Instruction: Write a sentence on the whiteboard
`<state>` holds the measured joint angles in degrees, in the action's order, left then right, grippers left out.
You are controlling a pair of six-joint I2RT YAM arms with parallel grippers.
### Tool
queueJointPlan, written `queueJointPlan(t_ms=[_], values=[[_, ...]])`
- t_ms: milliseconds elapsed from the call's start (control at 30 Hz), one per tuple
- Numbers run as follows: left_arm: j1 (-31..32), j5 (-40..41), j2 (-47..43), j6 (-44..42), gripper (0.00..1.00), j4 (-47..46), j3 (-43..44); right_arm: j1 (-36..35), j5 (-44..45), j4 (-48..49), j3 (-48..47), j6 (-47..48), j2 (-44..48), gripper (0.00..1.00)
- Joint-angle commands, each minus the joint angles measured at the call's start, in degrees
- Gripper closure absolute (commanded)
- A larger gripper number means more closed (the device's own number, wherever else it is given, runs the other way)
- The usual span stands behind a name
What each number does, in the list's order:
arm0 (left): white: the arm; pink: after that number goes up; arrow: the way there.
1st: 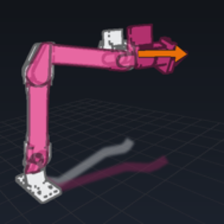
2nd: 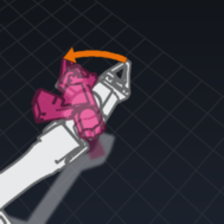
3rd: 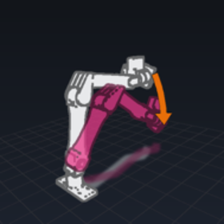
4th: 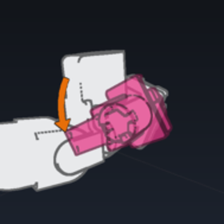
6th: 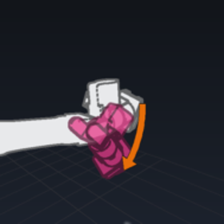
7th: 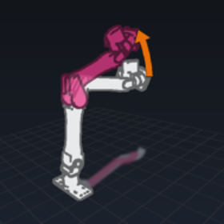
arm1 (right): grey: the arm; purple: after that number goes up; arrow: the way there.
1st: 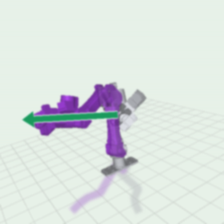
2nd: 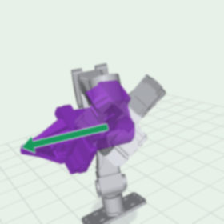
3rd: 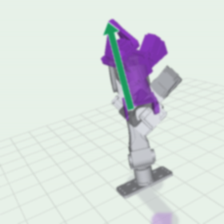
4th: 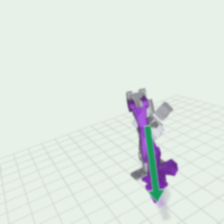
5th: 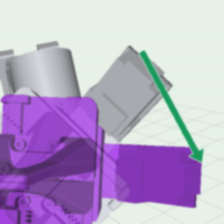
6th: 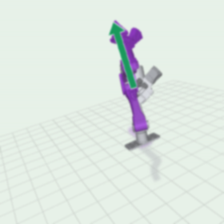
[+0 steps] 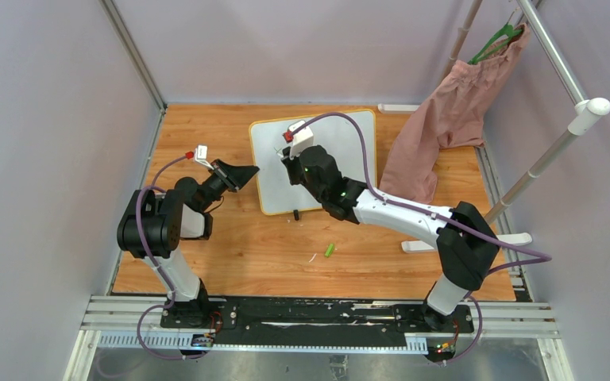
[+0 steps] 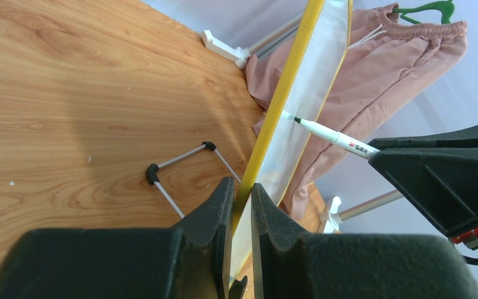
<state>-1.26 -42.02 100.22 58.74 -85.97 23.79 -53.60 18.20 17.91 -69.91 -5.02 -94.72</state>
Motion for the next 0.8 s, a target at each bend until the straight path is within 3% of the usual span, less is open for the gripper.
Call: queueJointPlan(t_ms=[0,767], values=[[0.64,-1.13,-1.58,0.14,1.0,-2.65,0.82,0.34,0.38,-0.86,0.15,-0.79,-0.24,1.0],[0.65,-1.13,-1.71,0.06,1.0,-2.7,0.73,-0.98,1.41,-0.16,7.51,-3.09,3.11,1.0]])
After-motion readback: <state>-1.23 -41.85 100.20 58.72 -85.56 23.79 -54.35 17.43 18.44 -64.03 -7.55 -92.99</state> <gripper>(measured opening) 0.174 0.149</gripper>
